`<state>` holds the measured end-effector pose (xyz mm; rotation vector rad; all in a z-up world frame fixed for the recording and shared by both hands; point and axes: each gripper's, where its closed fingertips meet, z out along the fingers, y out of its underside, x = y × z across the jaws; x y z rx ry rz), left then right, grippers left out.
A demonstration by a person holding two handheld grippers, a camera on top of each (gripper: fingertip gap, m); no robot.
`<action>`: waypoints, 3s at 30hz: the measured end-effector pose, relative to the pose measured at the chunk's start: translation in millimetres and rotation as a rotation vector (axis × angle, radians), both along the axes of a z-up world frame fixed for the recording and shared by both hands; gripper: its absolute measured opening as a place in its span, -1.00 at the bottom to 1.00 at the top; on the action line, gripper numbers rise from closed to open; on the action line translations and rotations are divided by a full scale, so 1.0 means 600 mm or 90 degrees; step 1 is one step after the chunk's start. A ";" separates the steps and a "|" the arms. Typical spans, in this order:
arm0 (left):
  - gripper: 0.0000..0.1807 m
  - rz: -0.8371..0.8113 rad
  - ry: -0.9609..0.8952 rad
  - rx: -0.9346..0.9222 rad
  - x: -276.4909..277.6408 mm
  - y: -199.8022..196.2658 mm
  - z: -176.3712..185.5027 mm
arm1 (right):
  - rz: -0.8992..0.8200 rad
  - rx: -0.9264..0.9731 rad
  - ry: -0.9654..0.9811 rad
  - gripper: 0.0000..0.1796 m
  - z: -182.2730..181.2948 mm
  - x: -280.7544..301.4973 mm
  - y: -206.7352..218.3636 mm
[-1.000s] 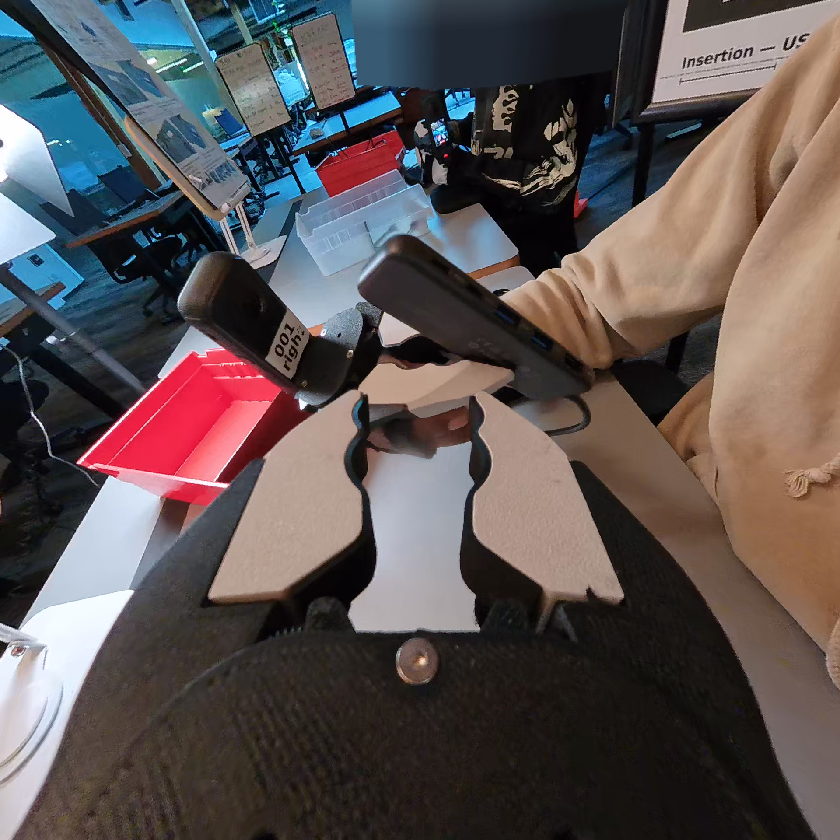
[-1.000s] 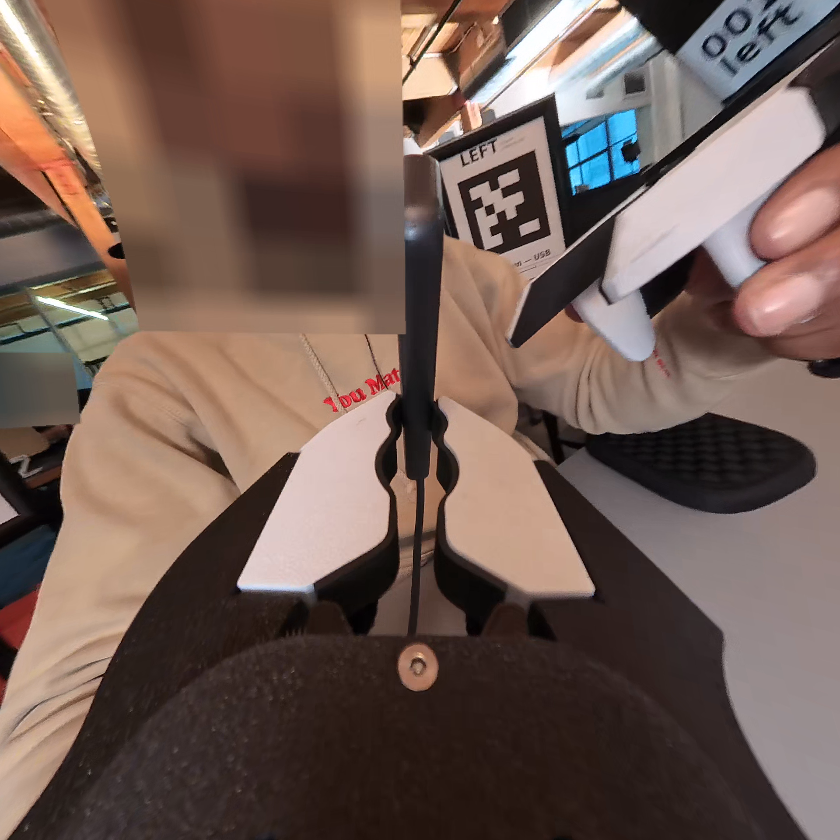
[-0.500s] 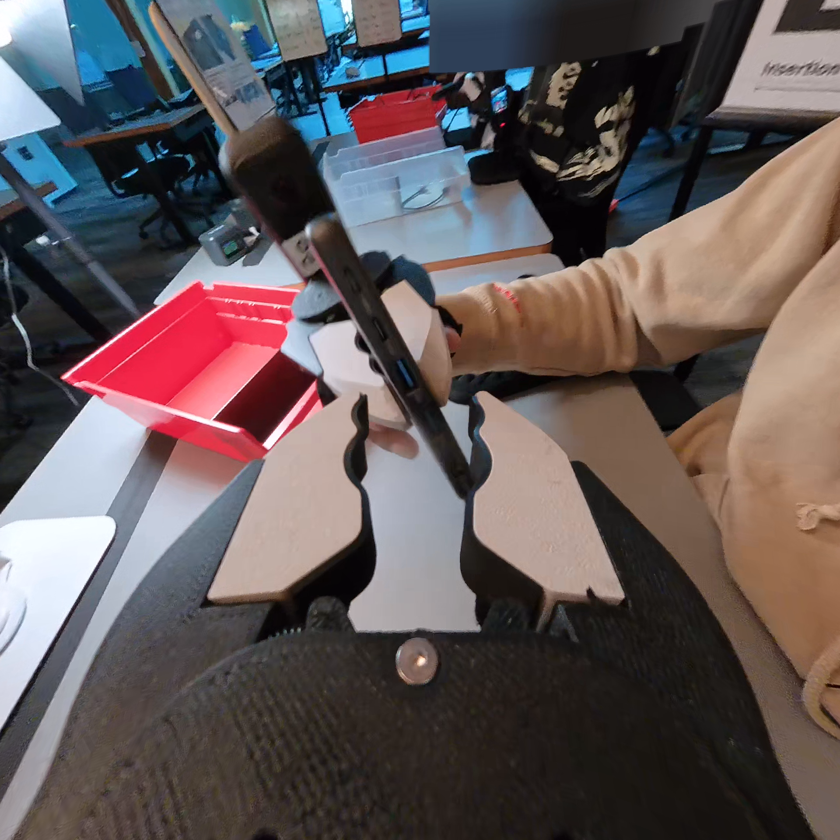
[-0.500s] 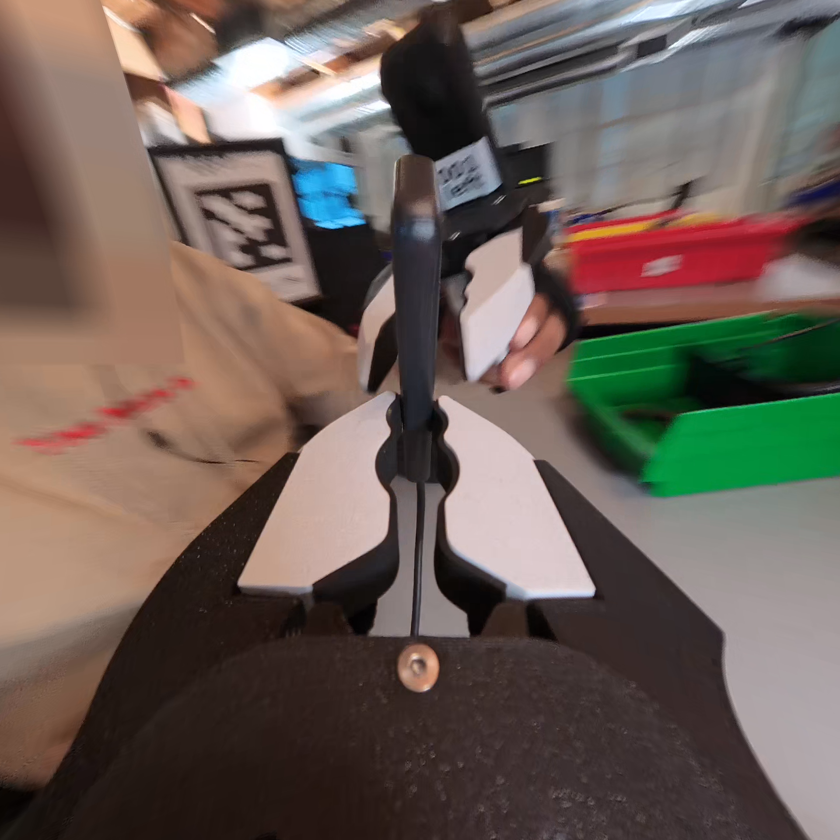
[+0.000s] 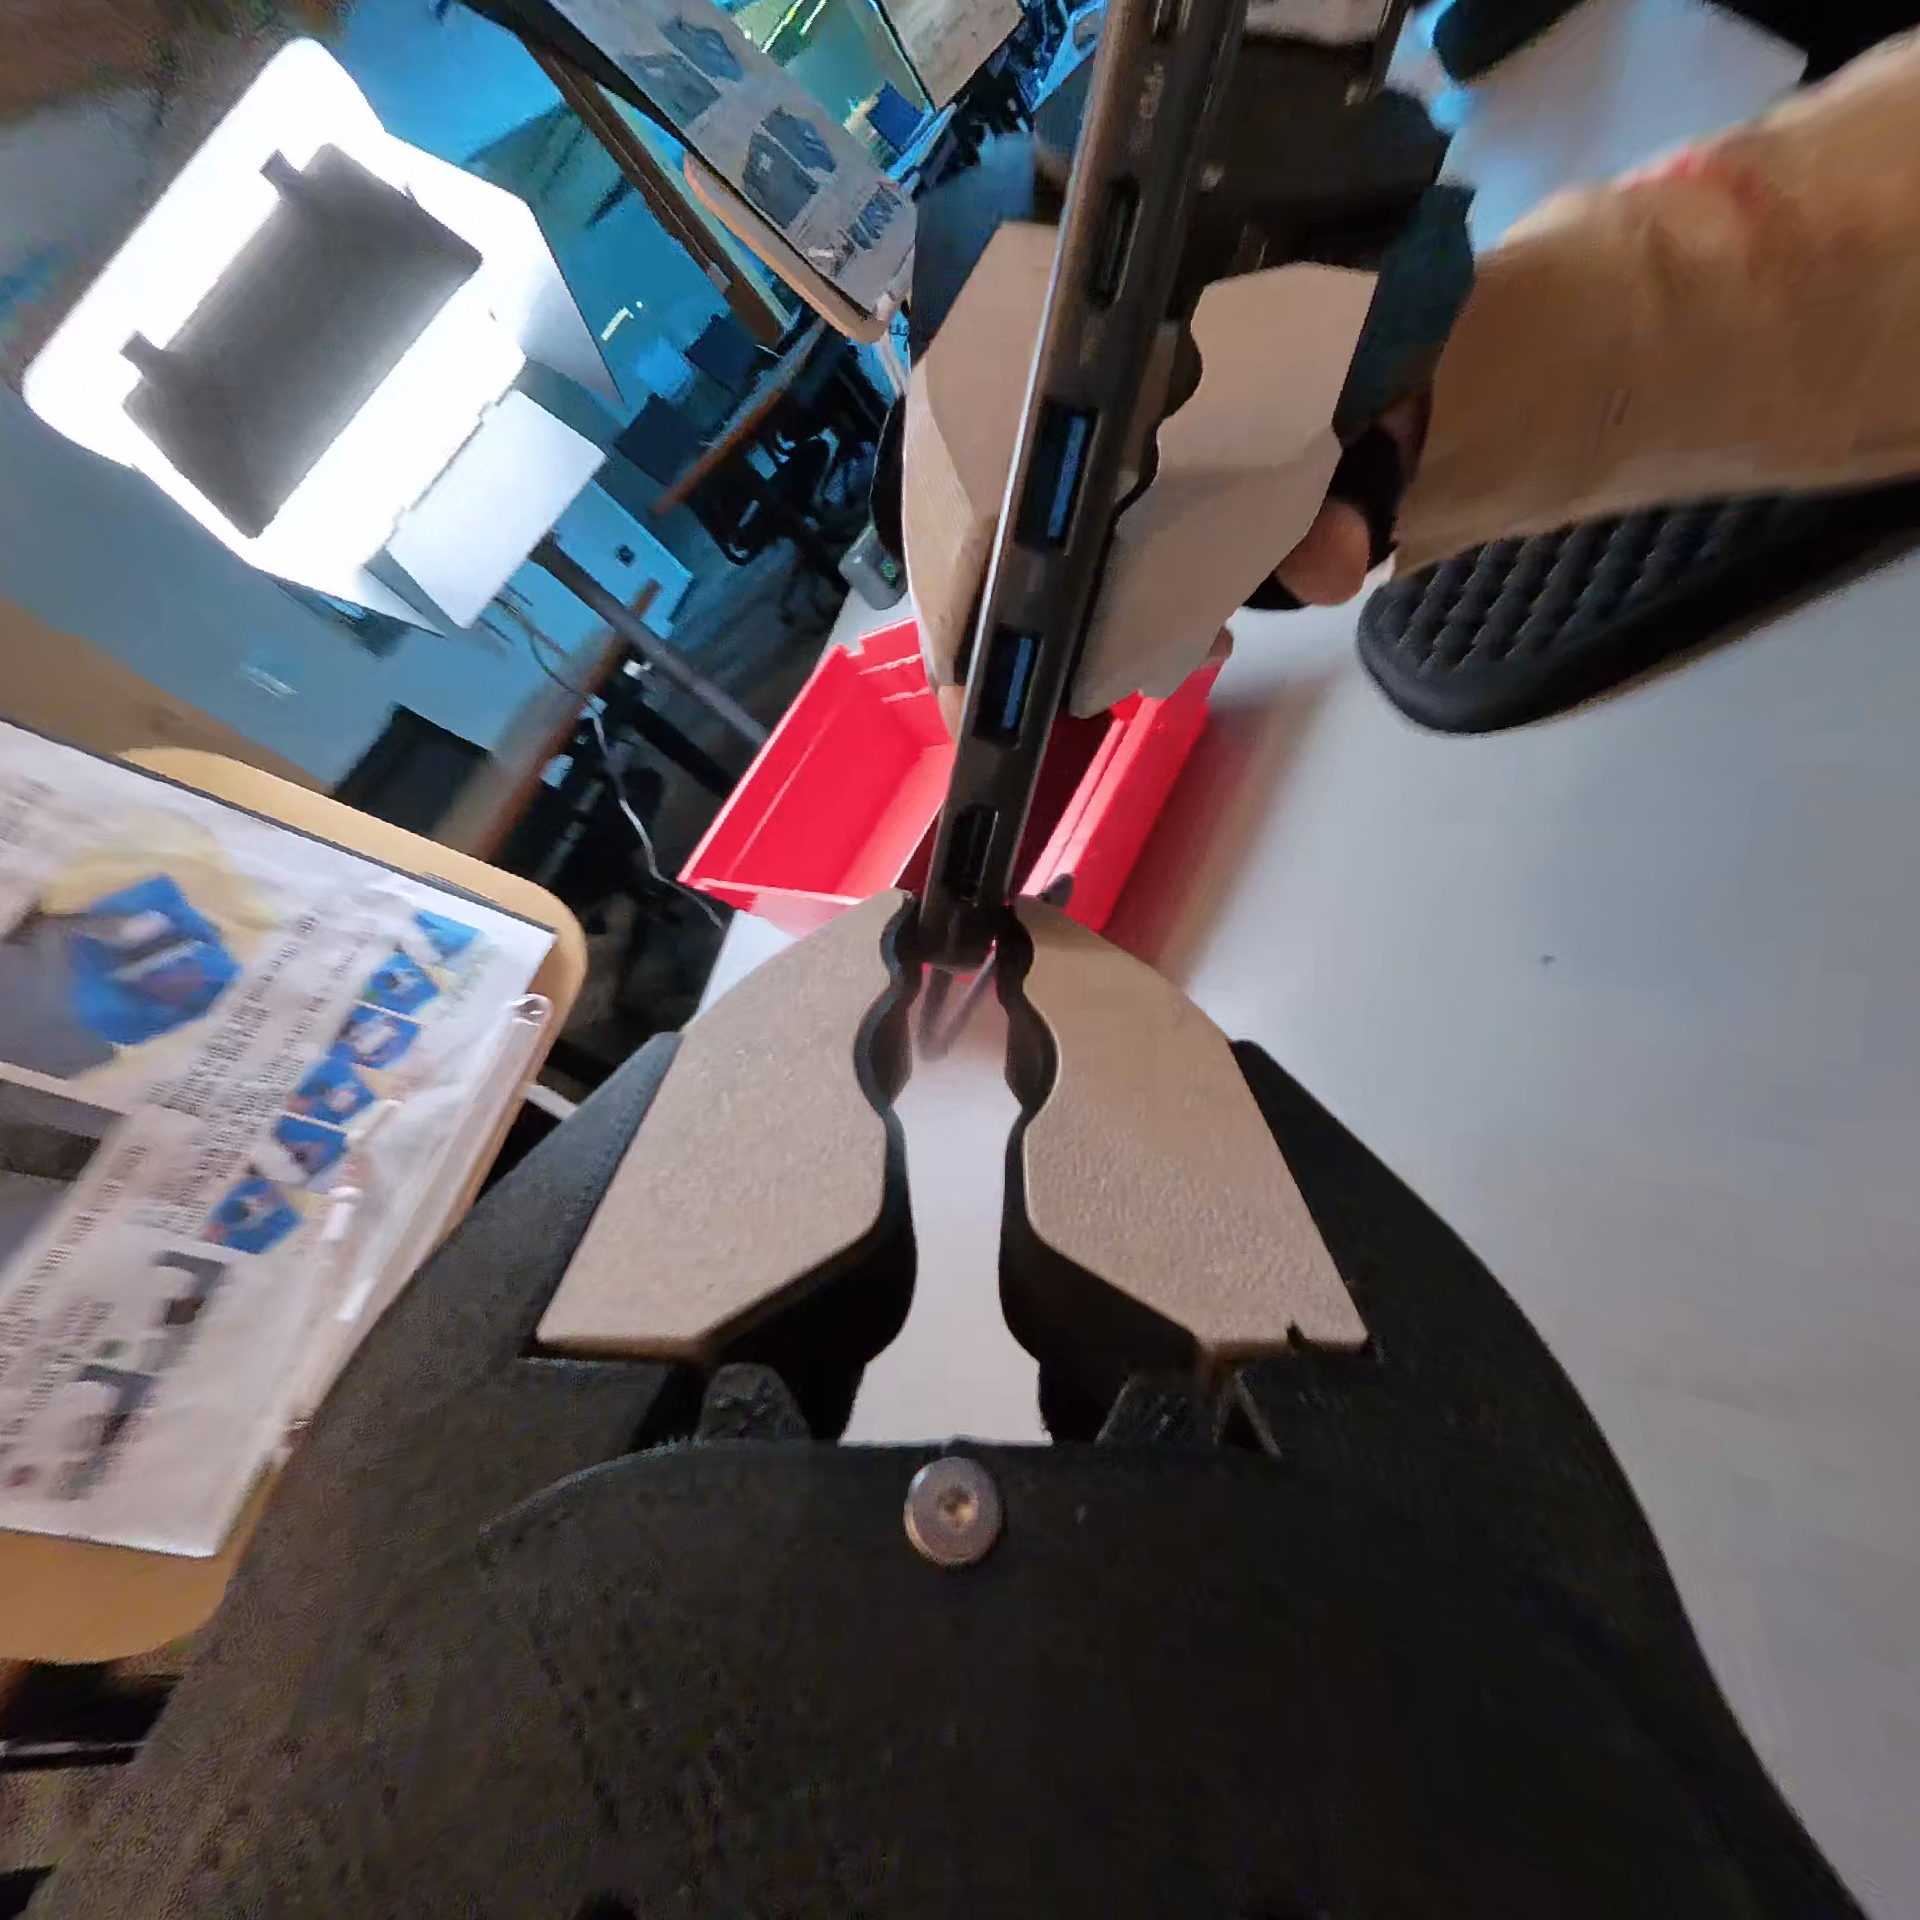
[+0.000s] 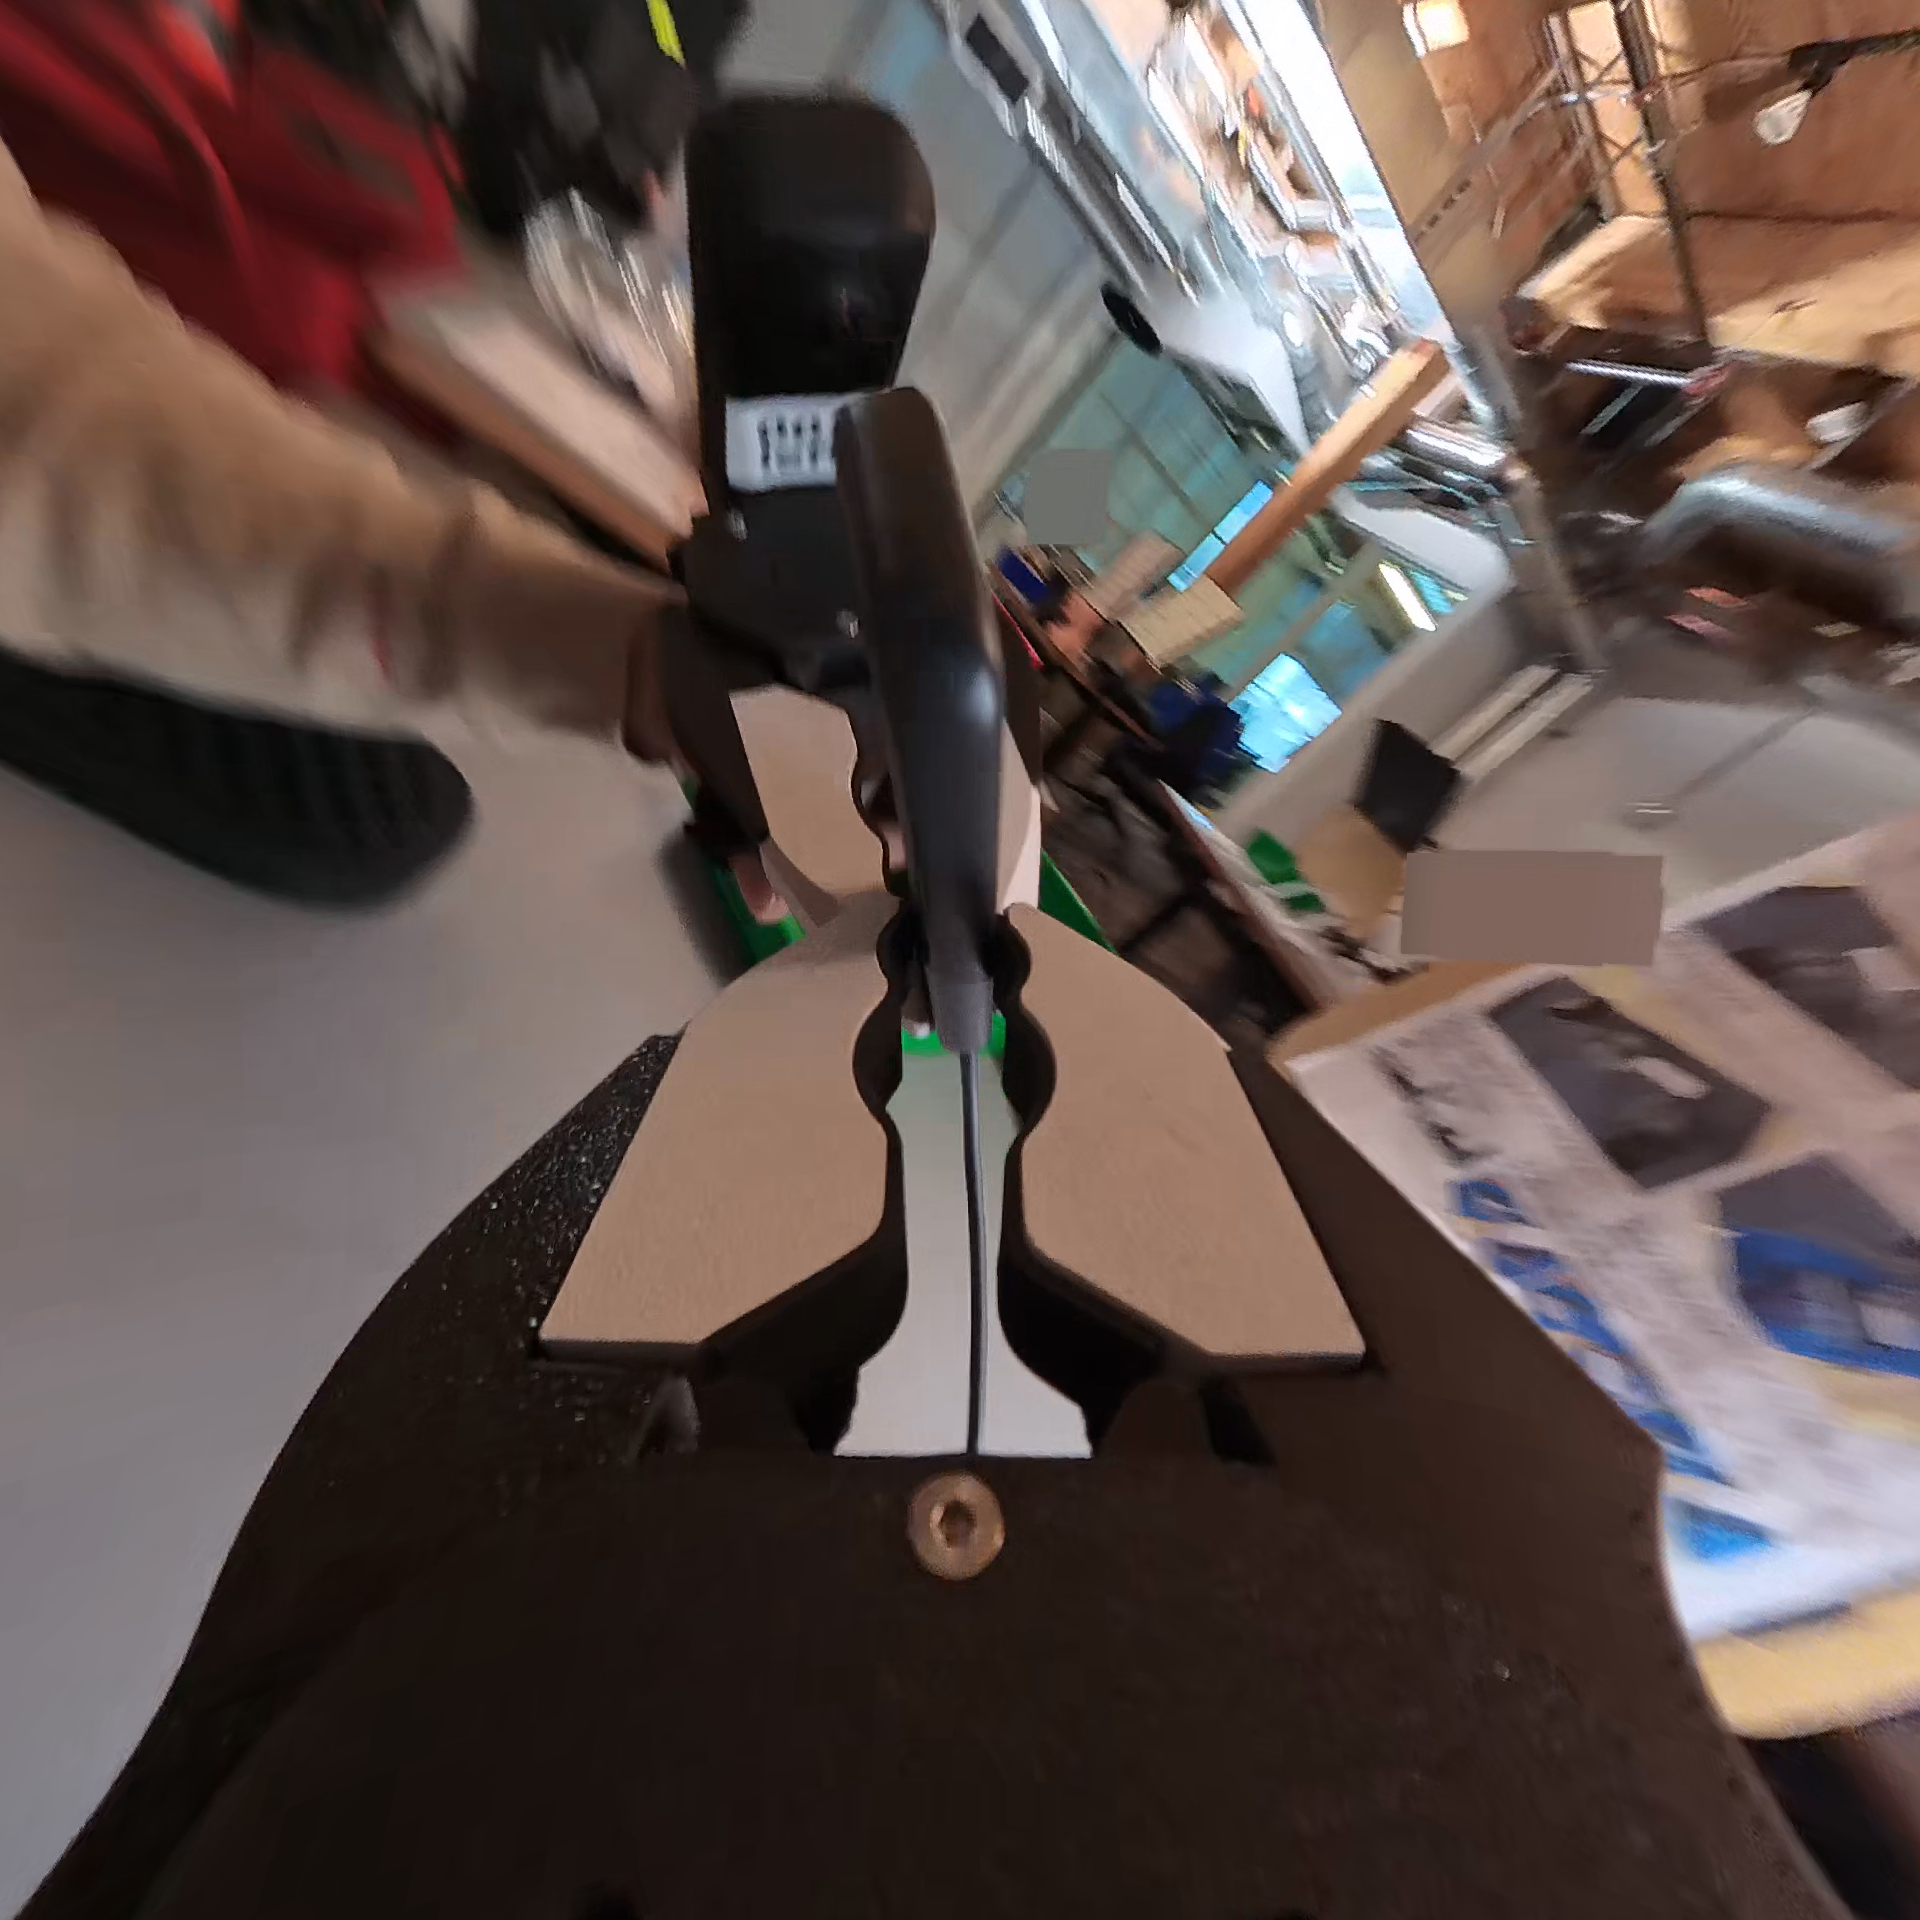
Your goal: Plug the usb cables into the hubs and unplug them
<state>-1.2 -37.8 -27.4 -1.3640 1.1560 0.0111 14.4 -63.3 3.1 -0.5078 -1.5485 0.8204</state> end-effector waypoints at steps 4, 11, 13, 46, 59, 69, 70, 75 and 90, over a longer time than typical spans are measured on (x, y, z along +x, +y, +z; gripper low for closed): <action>-0.86 0.003 0.083 0.016 -0.011 0.011 -0.041 | -0.063 0.090 -0.006 -0.71 -0.041 0.004 0.000; -0.85 -0.020 0.114 -0.005 -0.002 0.024 -0.093 | -0.088 0.082 -0.018 -0.86 -0.091 0.009 0.009; -0.85 -0.018 0.084 -0.023 -0.005 0.027 -0.097 | -0.105 0.085 -0.019 -0.86 -0.097 0.006 0.012; -0.66 0.116 -0.286 -0.094 -0.173 0.035 0.026 | -0.265 0.177 -0.037 -0.87 -0.116 0.026 0.076; -0.71 0.427 0.044 -0.408 -0.466 -0.026 -0.136 | -0.256 0.155 -0.065 -0.87 -0.149 0.044 0.074; -0.73 0.444 0.211 -0.570 -0.525 0.006 -0.265 | -0.255 0.141 -0.077 -0.87 -0.162 0.044 0.076; -0.72 0.442 0.219 -0.577 -0.527 0.008 -0.270 | -0.254 0.140 -0.078 -0.87 -0.163 0.045 0.077; -0.69 0.418 0.252 -0.588 -0.520 0.028 -0.286 | -0.245 0.121 -0.085 -0.87 -0.169 0.043 0.079; -0.94 0.444 0.282 -0.543 -0.525 0.032 -0.217 | -0.252 0.111 -0.082 -0.87 -0.169 0.046 0.087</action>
